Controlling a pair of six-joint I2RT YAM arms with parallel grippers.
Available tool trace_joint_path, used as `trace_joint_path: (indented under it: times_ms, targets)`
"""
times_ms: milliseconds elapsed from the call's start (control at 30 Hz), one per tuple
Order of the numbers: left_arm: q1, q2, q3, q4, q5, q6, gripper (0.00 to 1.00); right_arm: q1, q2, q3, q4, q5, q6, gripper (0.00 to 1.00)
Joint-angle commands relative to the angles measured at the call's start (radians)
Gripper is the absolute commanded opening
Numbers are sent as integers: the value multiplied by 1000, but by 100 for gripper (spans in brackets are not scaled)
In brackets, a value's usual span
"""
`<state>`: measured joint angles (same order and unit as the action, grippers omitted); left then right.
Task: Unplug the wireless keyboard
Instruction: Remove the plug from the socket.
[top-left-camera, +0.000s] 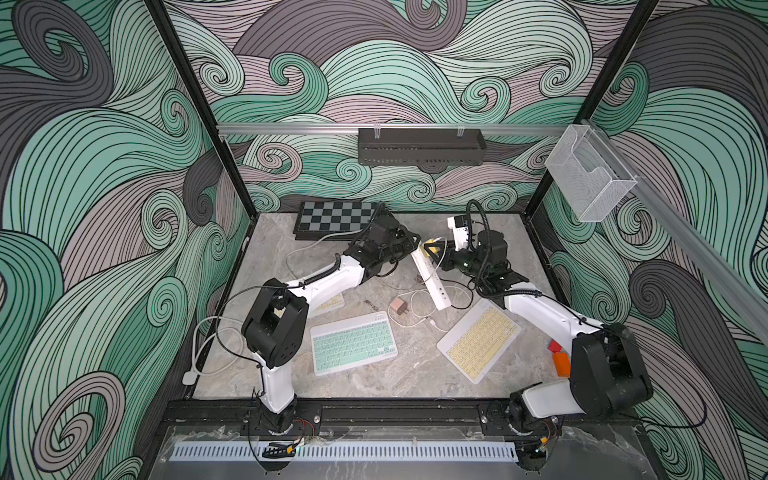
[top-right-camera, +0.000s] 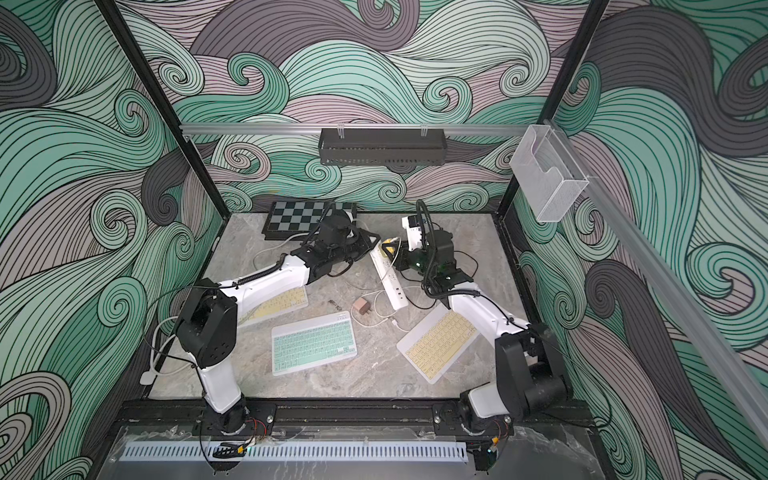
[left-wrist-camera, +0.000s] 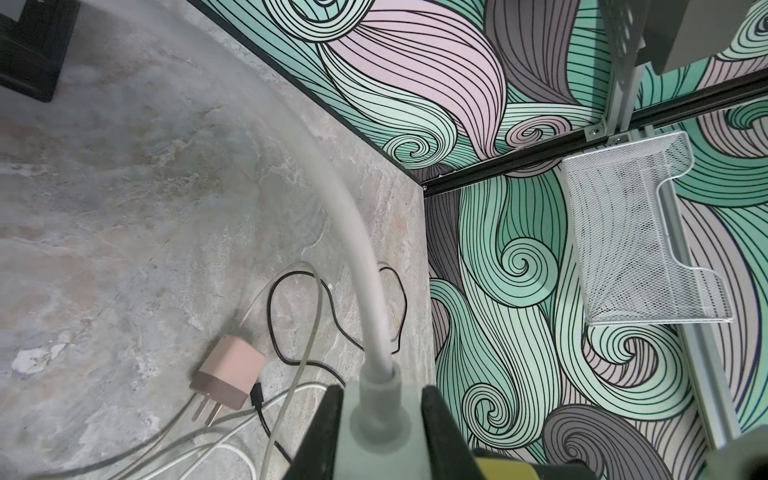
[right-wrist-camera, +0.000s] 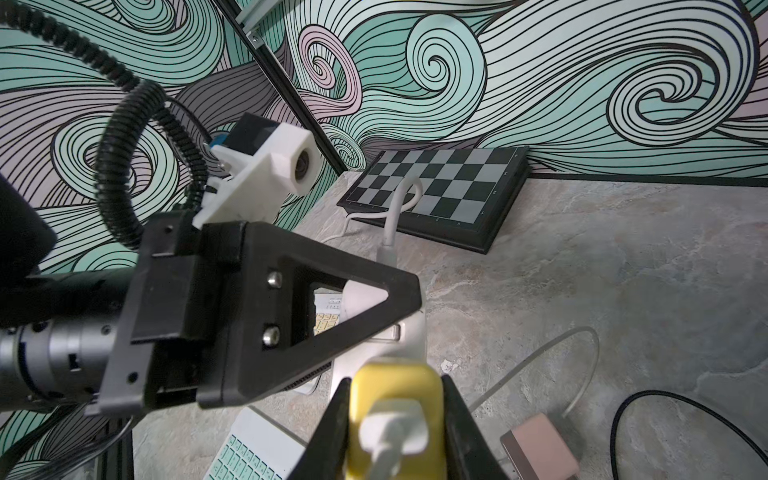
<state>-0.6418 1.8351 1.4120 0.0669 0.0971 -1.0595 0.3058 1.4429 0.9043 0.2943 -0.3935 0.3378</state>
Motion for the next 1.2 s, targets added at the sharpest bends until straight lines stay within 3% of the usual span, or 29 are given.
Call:
trace_joint_path:
  times_ms: [0, 267, 567, 833, 1000, 1167]
  targets:
    - [8, -50, 32, -19, -38, -28, 0, -8, -4, 40, -17, 64, -39, 0]
    - [24, -54, 1, -15, 6, 5, 0, -39, -14, 65, -10, 60, 29, 0]
    - [47, -92, -57, -72, -72, -105, 0, -51, -50, 7, 95, 91, 103, 0]
    - [58, -85, -79, -38, -60, -170, 0, -49, -59, -30, 164, 93, 118, 0]
    - [59, -57, -2, -71, 9, -42, 0, -53, -45, -2, 140, 65, 121, 0]
    - [59, -63, 53, -177, -6, 95, 0, -52, -26, 43, 76, 50, 109, 0]
